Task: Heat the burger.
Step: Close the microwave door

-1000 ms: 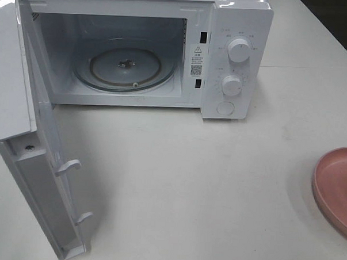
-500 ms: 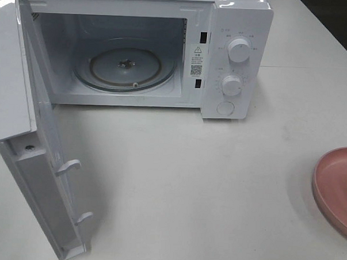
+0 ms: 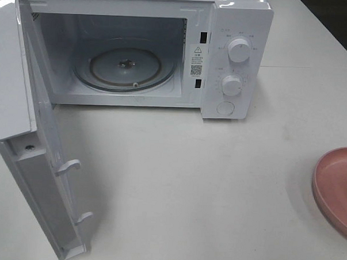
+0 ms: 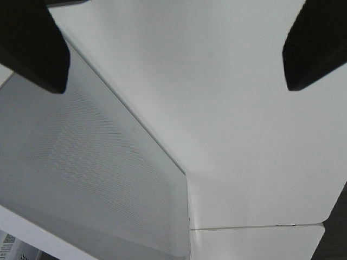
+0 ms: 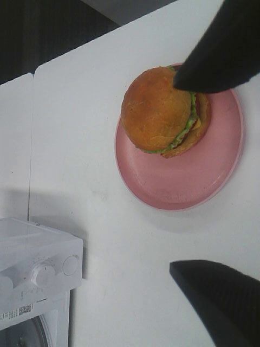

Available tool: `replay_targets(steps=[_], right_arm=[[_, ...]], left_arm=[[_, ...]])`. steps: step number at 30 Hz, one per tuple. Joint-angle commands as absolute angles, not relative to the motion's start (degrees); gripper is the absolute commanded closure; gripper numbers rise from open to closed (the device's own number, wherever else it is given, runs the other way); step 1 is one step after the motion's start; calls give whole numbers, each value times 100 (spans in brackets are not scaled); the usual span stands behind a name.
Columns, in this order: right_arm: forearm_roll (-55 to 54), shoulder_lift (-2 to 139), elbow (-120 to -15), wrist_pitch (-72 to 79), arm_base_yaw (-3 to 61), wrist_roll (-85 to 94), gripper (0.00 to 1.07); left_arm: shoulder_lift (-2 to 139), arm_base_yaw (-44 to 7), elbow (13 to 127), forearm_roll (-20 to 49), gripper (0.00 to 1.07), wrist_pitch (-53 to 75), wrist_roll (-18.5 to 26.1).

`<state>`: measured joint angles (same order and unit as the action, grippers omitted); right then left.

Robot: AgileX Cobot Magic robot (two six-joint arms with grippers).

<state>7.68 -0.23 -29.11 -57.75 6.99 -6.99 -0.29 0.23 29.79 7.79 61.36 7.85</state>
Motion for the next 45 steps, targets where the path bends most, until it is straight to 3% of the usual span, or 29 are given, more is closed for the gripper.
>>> replay_targets(steps=[1,45], right_arm=[[762,-178,-2882,-5718,665,-619,31],[756,-178,-2882,-5718,665,-607,32]], left_arm=[[-120,46,2974,779,6,6142,751],[-120,46,2974,900,6,6142,733]])
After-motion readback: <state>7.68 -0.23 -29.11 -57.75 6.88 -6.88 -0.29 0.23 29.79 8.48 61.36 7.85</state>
